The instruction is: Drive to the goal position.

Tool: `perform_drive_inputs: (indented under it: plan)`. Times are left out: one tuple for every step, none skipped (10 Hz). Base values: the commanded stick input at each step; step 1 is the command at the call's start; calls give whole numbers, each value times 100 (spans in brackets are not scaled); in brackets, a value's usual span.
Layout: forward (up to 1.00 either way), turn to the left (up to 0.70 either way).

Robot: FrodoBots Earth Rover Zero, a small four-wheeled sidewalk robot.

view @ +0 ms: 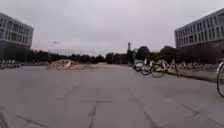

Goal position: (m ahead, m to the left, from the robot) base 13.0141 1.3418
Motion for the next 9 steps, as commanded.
perform_drive_inputs:
  plan:
    - [70, 0]
    - [70, 0]
    - [70, 0]
    - [70, 0]
    - [70, 0]
    - [70, 0]
    - [70, 0]
    - [70, 0]
    - [70, 0]
